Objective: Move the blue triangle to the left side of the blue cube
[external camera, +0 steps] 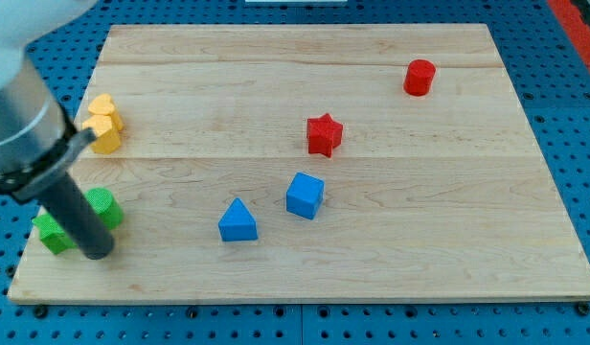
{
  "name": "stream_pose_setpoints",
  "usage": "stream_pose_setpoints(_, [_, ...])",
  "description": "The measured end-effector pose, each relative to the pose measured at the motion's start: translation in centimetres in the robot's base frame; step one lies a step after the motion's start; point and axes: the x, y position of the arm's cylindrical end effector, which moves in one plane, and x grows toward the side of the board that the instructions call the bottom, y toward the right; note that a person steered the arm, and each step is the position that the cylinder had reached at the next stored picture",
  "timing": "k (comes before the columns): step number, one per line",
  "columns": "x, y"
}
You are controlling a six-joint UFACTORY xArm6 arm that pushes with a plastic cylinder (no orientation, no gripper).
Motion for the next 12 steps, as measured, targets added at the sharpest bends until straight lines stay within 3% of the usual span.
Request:
stream_pose_setpoints(1, [0.4,5.1])
stream_pose_setpoints(10, [-1.6,13.4])
stream_pose_setpoints(11, [-5.3,13.6])
stream_pose_setpoints(12, [-3.7,13.9])
